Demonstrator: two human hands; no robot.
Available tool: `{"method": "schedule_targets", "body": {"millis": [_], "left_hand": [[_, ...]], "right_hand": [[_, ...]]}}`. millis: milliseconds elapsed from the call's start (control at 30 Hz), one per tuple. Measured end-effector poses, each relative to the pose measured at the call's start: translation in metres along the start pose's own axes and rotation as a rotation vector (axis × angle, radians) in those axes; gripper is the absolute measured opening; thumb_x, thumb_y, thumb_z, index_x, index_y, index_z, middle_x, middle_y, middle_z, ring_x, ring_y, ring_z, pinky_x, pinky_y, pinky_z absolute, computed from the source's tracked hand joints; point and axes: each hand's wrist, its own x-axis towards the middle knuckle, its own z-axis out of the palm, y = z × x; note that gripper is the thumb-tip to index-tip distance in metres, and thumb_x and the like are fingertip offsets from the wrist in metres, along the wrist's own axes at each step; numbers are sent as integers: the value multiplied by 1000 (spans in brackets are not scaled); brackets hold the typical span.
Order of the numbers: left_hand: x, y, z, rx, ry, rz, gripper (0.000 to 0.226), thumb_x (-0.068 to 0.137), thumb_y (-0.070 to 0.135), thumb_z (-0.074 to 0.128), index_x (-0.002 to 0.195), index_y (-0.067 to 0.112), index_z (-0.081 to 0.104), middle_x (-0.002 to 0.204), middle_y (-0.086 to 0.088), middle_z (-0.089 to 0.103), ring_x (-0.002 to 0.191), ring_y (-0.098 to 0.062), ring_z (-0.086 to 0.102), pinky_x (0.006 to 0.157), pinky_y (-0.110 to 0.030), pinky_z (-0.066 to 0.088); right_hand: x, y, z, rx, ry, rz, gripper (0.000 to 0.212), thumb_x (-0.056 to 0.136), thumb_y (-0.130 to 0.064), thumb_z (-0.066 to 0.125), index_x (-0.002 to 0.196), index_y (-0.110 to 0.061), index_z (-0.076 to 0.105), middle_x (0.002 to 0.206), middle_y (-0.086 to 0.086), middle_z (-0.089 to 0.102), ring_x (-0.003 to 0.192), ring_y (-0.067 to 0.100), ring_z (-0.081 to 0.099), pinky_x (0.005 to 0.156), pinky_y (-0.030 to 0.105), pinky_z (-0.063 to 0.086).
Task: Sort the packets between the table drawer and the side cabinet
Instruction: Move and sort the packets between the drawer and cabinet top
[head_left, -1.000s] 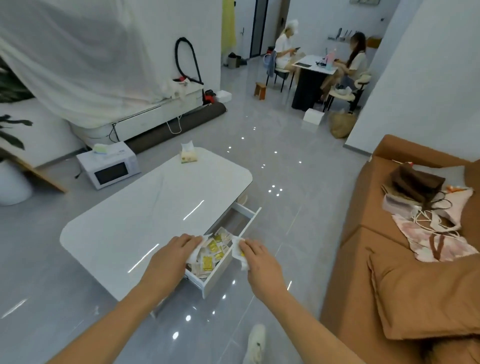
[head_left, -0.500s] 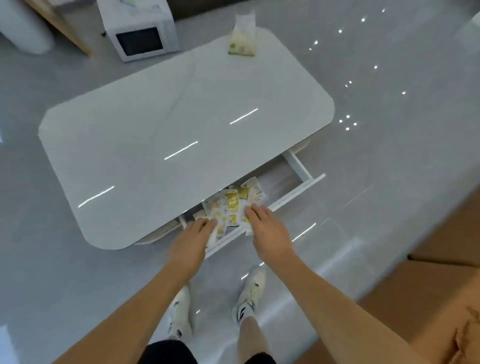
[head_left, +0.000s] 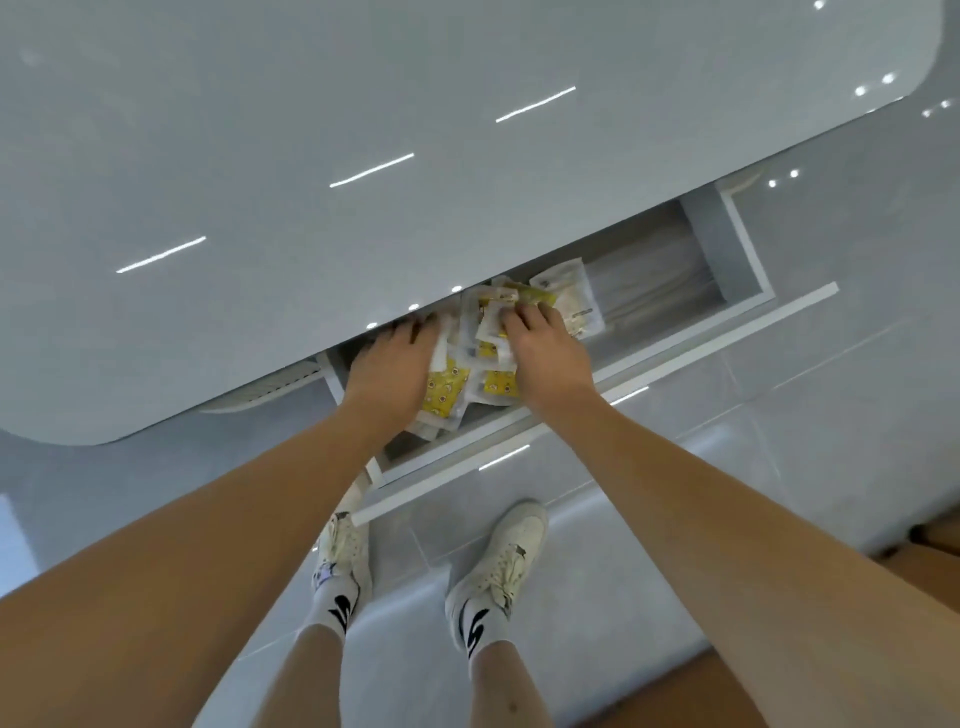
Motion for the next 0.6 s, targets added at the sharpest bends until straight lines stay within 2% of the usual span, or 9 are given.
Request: {"method": "schedule_targets", "body": {"millis": [100,200,300,400,533,600], "left_hand": [[7,5,-2,-33,-2,-27,70,89,7,57,153,20,30,140,-12,51,121,-36,54,94,-46,50],[-14,13,-18,-58,-8,21,63,91,17,56,150,15,34,145,-13,43,128,-36,45,92,-46,52],[-58,24,-57,-36,-58,94,56,95,25,53,149,15,38,146,-12,41,130,-34,44,87,-44,55],[-105,39,-131,-45,-53,139,53,98,28,49,149,17,40,146,-9,45,126,-31,50,87,-42,54],[-153,70,-258,2,88,252,58,91,31,47,146,15,49,138,-13,57,122,-33,57,87,-43,52],[-172,90,-322,24,152,314,60,94,35,46,151,15,45,147,-15,52,133,-35,50,97,-46,48]], "right_hand": [[4,-2,-3,31,-43,56,79,80,-12,74,149,-13,36,152,9,39,145,34,28,100,46,53],[-16,-10,-24,56,-92,72,87,79,-31,76,152,-16,32,160,7,29,150,33,22,108,49,46],[-54,-16,-69,106,-92,130,81,87,-36,66,156,-19,26,165,5,22,154,31,15,118,48,36],[-107,-22,-138,125,-35,198,71,98,-42,51,158,-19,22,167,6,21,155,30,17,121,48,30],[-190,-34,-251,139,131,268,60,96,-40,49,150,-16,37,153,6,41,144,29,36,111,46,41],[-235,-45,-305,158,209,323,58,95,-38,50,147,-15,41,148,7,46,141,29,39,108,45,43]]}}
